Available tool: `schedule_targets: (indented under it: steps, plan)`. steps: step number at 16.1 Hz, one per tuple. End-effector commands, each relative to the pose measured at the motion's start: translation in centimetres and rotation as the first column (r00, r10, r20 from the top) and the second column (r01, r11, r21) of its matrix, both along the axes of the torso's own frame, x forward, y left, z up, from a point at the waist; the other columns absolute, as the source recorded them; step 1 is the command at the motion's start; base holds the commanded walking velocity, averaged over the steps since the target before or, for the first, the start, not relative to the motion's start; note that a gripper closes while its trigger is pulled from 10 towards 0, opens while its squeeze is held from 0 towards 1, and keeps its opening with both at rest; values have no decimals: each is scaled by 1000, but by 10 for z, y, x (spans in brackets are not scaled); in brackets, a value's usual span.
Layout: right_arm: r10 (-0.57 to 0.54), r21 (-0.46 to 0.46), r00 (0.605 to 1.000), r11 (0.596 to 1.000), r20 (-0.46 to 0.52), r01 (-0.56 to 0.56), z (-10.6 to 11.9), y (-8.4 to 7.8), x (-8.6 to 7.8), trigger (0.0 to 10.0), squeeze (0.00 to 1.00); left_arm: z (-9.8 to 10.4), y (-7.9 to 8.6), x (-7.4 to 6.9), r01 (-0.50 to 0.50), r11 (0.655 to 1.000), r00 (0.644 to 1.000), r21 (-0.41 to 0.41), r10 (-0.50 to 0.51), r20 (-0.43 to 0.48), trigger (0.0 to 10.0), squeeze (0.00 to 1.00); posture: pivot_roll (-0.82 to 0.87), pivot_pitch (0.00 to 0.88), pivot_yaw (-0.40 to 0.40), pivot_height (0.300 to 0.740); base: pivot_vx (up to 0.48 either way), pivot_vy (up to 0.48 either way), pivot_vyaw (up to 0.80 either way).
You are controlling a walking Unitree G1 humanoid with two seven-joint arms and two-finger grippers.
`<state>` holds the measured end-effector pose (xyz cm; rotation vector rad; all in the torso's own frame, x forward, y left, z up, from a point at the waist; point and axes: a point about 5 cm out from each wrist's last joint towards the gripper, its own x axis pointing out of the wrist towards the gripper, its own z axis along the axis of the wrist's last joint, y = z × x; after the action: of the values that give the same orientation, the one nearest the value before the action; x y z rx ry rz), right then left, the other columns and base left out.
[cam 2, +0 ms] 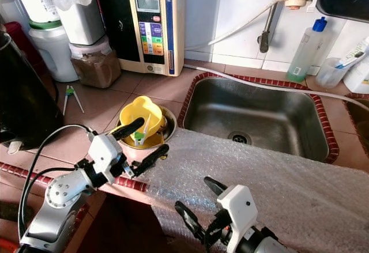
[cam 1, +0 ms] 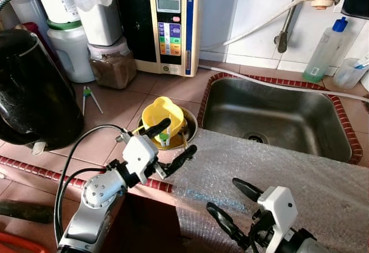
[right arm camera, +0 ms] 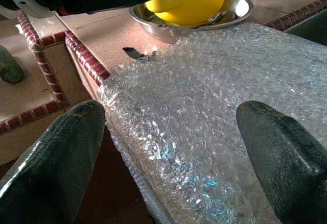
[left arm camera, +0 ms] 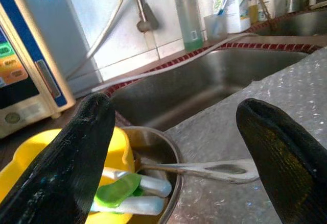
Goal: Kitchen organization
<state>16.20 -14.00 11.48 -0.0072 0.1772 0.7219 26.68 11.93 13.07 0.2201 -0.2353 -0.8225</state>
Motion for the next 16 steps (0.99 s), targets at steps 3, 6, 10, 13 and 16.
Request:
schedule_targets:
  steps: [3, 6, 10, 13, 16]
  plan:
    - [0, -6, 1000, 1000, 12, 1, 4, 1, -1, 10000, 0, -1, 1, 3, -19, 999, 1000, 35, 19, -7, 10000, 0, -40, 43, 43, 740, 0, 0, 0]
    - [-11, -10, 1000, 1000, 20, 11, 5, 0, 0, 10000, 0, -9, 3, 3, -37, 999, 998, 34, 39, -41, 10000, 0, -41, 42, 43, 740, 0, 0, 0]
    - [-21, -15, 999, 1000, 30, 21, 6, -1, 3, 10000, 0, -19, 13, 7, -104, 994, 991, 39, 107, -82, 10000, 0, -40, 44, 39, 740, 0, 0, 0]
    - [-24, -19, 999, 1000, 33, 25, 6, -1, 3, 10000, 0, -23, 16, 10, -130, 991, 985, 29, 132, -107, 3843, 0, -41, 42, 39, 740, 0, 0, 0]
    - [-27, -22, 999, 999, 36, 28, 6, -1, 4, 10000, 0, -25, 18, 14, -147, 989, 983, 27, 149, -106, 0, 0, -43, 42, 40, 740, 0, 0, 0]
